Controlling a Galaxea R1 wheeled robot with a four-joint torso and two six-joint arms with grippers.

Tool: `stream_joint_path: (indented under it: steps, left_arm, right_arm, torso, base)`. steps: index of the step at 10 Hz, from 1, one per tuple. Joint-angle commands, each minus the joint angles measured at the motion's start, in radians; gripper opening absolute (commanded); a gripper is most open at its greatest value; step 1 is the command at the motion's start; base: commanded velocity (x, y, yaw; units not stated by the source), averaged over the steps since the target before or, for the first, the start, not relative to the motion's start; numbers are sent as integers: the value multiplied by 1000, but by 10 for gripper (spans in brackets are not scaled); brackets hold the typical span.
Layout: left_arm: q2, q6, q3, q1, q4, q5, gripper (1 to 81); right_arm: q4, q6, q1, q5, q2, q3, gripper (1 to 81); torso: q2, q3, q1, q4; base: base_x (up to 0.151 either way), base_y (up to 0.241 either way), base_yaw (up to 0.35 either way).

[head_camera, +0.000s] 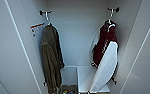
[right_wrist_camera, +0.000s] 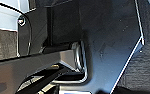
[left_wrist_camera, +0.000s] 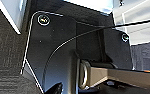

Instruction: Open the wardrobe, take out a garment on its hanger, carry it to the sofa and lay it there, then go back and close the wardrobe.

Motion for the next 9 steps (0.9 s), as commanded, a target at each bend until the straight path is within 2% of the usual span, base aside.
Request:
stream_joint_path:
  steps: [1,4,9]
  left_arm:
    - [-6,4,5,-27,18,42,811]
    - [-4,4,6,-29,18,42,811]
    - [-4,4,6,-27,18,41,811]
  right_arm:
    - [8,-6,30,-51,6,4,811]
    - [8,-6,32,-51,6,1,811]
    - [8,-6,36,-51,6,1,811]
  torso:
    - [0,0,0,0]
    - [0,0,0,0]
    - [0,0,0,0]
  base:
    - [81,0,0]
    - [80,0,0]
    - [80,-64,0]
